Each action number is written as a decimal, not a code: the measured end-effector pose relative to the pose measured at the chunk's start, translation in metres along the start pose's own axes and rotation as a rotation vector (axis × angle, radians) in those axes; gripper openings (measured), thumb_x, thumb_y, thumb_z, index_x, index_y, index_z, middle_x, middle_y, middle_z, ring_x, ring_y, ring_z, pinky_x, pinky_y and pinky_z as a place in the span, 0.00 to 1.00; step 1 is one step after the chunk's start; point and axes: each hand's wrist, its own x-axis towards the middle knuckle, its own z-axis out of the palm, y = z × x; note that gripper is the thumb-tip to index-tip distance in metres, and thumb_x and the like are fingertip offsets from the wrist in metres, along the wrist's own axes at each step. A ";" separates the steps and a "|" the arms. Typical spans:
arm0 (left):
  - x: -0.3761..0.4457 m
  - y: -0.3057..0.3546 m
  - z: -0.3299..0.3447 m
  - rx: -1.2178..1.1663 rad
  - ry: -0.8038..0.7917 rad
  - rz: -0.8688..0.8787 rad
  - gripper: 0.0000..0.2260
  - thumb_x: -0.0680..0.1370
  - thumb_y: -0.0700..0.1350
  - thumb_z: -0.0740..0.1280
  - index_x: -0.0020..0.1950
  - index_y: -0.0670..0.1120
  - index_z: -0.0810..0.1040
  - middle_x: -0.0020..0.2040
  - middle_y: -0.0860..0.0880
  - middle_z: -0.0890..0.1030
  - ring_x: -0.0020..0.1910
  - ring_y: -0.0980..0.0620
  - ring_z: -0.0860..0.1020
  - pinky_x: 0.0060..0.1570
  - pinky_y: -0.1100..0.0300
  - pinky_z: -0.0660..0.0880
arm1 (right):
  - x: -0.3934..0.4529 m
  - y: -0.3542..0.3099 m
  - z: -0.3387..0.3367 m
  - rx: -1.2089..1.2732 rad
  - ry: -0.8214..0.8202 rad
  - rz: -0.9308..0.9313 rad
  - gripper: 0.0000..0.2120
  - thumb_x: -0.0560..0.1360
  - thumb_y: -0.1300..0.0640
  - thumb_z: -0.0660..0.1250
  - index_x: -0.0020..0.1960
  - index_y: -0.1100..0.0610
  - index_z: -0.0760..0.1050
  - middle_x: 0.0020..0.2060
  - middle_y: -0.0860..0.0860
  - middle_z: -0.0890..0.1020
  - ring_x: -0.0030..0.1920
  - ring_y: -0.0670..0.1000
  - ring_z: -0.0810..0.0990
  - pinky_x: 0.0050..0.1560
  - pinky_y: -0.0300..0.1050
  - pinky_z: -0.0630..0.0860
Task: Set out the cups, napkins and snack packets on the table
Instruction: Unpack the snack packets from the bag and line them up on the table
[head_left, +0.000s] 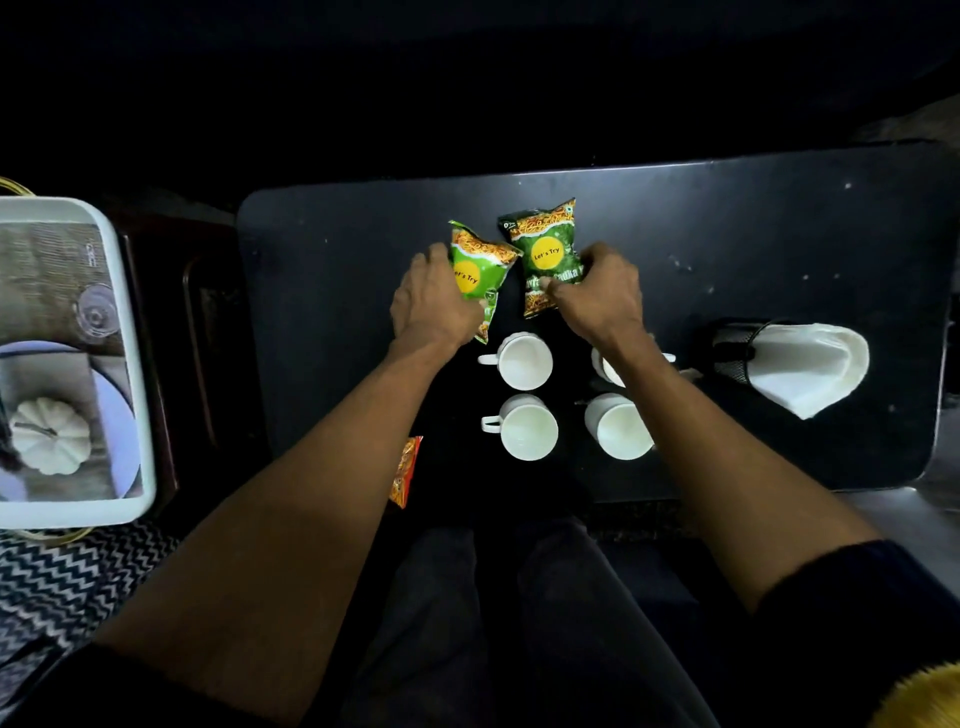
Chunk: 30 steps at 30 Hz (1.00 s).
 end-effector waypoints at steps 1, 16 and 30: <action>0.001 -0.001 0.001 -0.030 0.011 -0.029 0.34 0.71 0.50 0.77 0.72 0.44 0.67 0.66 0.42 0.75 0.66 0.40 0.74 0.63 0.46 0.73 | 0.001 0.000 -0.001 -0.005 -0.003 0.003 0.27 0.70 0.44 0.76 0.62 0.58 0.75 0.54 0.56 0.83 0.54 0.58 0.82 0.55 0.53 0.80; 0.008 0.004 0.002 -0.152 0.106 -0.025 0.41 0.73 0.52 0.77 0.77 0.41 0.58 0.70 0.40 0.71 0.68 0.38 0.74 0.64 0.45 0.72 | 0.004 -0.003 0.005 -0.024 0.083 -0.070 0.32 0.71 0.48 0.78 0.69 0.54 0.68 0.58 0.56 0.82 0.58 0.59 0.81 0.55 0.52 0.77; 0.004 -0.003 0.001 -0.183 0.129 -0.020 0.40 0.74 0.54 0.75 0.77 0.41 0.59 0.70 0.41 0.70 0.68 0.39 0.74 0.64 0.46 0.72 | -0.005 0.000 0.001 -0.124 0.077 -0.052 0.29 0.74 0.44 0.70 0.68 0.56 0.66 0.57 0.58 0.81 0.56 0.62 0.81 0.54 0.54 0.76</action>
